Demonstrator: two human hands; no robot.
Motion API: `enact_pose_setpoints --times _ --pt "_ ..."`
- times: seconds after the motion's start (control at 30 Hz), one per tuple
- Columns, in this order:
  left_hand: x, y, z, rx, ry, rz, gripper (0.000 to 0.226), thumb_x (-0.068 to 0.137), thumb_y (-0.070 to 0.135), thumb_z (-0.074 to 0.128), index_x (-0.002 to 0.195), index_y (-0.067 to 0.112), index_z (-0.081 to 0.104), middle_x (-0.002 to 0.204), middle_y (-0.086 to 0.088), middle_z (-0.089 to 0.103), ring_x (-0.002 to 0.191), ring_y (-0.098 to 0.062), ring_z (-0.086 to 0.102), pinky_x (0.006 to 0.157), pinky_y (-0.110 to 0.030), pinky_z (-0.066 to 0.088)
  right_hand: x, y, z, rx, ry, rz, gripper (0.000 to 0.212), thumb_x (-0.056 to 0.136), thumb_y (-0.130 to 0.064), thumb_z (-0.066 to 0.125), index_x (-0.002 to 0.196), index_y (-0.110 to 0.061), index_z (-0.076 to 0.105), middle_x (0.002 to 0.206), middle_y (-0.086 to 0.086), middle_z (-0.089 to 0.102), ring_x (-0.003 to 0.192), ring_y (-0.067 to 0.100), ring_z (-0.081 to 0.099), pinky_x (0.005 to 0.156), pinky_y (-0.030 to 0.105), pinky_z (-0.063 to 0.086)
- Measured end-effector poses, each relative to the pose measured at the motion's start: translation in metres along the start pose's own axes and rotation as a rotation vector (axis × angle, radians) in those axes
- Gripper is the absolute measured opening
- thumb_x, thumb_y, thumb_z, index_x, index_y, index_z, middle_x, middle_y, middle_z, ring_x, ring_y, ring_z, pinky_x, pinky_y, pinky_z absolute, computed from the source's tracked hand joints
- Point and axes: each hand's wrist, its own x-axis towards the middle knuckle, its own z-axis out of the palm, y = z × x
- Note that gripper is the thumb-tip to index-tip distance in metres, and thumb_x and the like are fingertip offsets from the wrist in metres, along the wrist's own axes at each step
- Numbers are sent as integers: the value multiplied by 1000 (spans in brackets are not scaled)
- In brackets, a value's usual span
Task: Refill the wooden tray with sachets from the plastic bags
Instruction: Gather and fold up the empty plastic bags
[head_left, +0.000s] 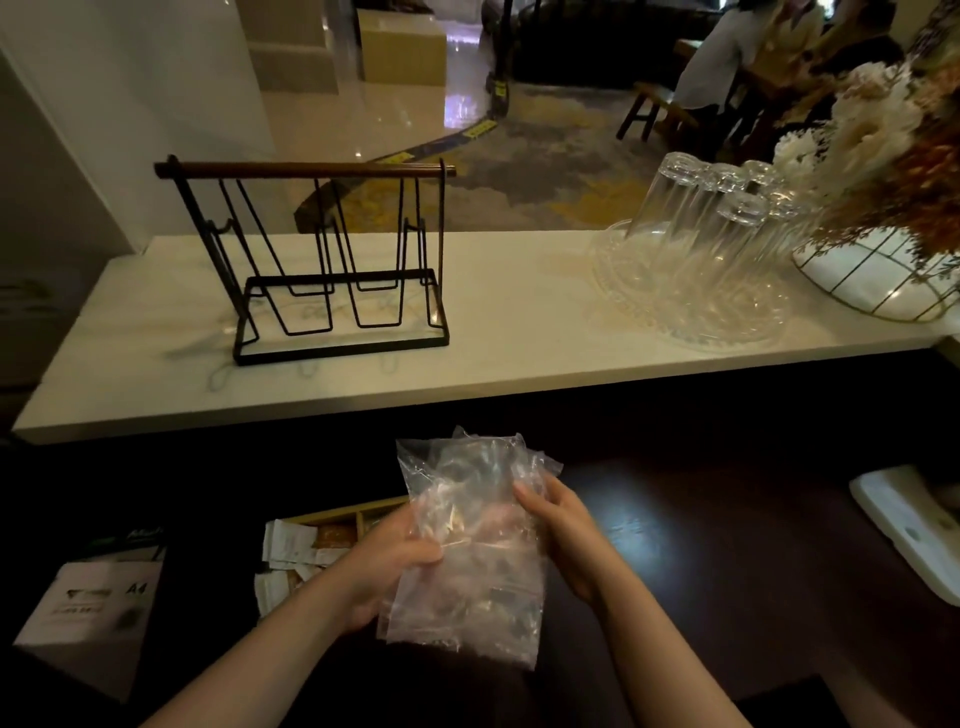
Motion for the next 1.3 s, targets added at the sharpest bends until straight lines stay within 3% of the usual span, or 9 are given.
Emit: enact_pose_setpoints --times 0.2,0.37,0.53,0.67,0.77,0.87,0.97,1.13,1.3 --pt "-16 -7 -11 -168 23 -25 47 83 -11 53 122 15 58 99 -14 73 87 -29 71 68 -38 57 3 -6 16 -91 57 -101 19 88 -3 60 104 -10 66 73 -3 69 58 8 59 47 16 44" --pt "-22 -12 -18 -380 97 -15 38 85 -12 50 118 3 61 109 -22 70 94 -35 68 71 -40 60 -7 1 26 -134 -143 88 37 81 -18 72 116 -20 60 105 8 72 91 27 70 74 41 56" --pt "-31 -11 -17 -417 85 30 31 86 -11 48 108 2 65 96 -20 73 78 -27 72 61 -34 59 -14 9 31 -79 -203 166 35 81 -12 67 116 -13 63 117 21 65 103 39 61 95 60 42" --pt "-36 -13 -18 -422 115 -23 35 81 4 58 113 -12 57 111 -20 70 87 -31 72 61 -37 58 -20 9 33 10 -256 115 20 88 -1 55 103 -5 68 96 15 71 89 28 67 82 40 53" --pt "-35 -14 -19 -505 103 -92 42 82 7 60 117 -14 51 123 -19 65 103 -40 66 76 -54 56 -22 9 32 -88 -268 83 30 80 11 51 62 -7 66 59 3 62 55 16 58 53 23 48" --pt "-38 -15 -22 -534 120 -120 29 88 20 45 102 -1 60 113 -19 69 93 -38 68 80 -50 55 -22 10 30 -235 -272 17 41 66 23 44 50 -10 62 54 0 56 56 13 51 55 19 46" --pt "-43 -13 -20 -420 47 -127 36 95 36 45 119 11 54 100 -14 74 90 -33 71 69 -42 58 -23 12 28 -385 -290 -69 41 59 22 36 50 -11 57 52 -7 53 54 7 48 57 19 42" --pt "-44 -21 -8 -299 -31 -210 78 71 6 73 136 24 34 114 -23 65 82 -37 69 55 -37 58 -22 11 28 -441 -215 -137 38 66 20 39 53 -11 58 53 -9 57 54 4 52 59 18 44" --pt "-46 -25 3 -236 52 -182 43 87 -7 53 122 18 51 98 -17 63 55 -16 61 37 -19 40 -24 13 29 -226 -16 -48 21 85 6 51 81 -10 64 76 6 66 65 19 62 54 27 50"
